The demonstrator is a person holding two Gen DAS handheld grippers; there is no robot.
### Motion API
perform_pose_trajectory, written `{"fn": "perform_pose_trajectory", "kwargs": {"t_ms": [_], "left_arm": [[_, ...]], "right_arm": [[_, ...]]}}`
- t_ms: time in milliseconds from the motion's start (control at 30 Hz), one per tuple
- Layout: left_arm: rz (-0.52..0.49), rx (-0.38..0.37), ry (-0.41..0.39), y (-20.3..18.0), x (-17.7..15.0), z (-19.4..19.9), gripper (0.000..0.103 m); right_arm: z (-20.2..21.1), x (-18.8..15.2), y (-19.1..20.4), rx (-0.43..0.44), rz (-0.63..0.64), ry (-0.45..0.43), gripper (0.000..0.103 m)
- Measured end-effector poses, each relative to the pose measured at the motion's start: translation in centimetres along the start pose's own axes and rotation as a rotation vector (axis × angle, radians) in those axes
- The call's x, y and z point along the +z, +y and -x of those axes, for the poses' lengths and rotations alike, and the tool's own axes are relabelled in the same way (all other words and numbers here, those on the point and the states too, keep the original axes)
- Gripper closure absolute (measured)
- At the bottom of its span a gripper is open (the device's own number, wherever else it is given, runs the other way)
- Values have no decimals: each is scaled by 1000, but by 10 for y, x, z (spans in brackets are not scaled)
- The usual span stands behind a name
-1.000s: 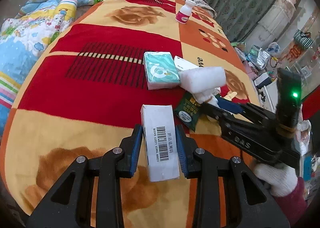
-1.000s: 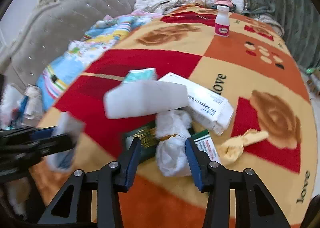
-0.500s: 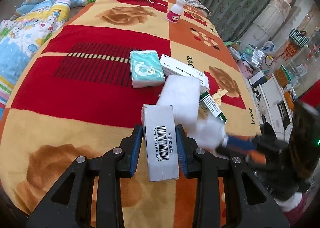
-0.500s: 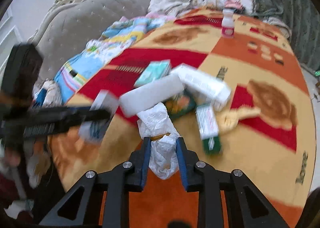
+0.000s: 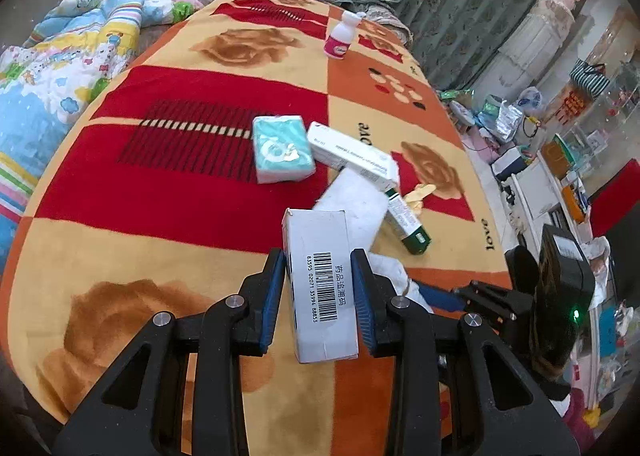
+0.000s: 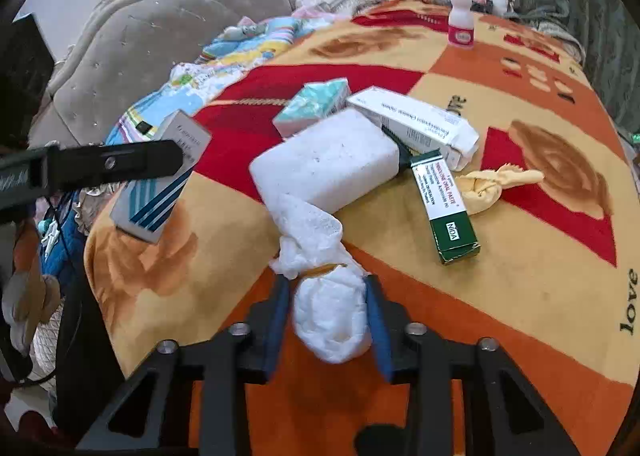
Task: Collect trash
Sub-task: 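Grasp the white crumpled tissue with right gripper while left gripper holds box, then carry the box and tissue over the black bin and release both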
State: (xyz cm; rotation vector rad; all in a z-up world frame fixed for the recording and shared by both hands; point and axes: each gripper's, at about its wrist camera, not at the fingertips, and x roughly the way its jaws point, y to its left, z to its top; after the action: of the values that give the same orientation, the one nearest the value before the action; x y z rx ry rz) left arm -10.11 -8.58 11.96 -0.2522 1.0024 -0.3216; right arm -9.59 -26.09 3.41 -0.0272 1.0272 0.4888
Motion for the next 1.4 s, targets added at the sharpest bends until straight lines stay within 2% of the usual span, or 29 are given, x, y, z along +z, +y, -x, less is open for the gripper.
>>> {"fn": "perform_pose_trajectory", "kwargs": {"t_ms": [167,333,633,967,1400], "left_arm": [[-35,-34,-7,-25,1,1,72],[-73,-62,7,-54,0,-10,72],[-168,-92,37,-112,-6,-36,72],[-256,-120,71,-160,-16,-57,72],[-338,-164,100,-213,-27,-75,72]], "right_arm": [[27,-8,0,-20,21,-32,73],[54,-16,-23,-29,-72,-65,73],[92,-33,-61,-107,-176,-125,73],[125,-55,-99,-157,-279,-171,73],[156,-83,-129,-218,-352,-199,73]]}}
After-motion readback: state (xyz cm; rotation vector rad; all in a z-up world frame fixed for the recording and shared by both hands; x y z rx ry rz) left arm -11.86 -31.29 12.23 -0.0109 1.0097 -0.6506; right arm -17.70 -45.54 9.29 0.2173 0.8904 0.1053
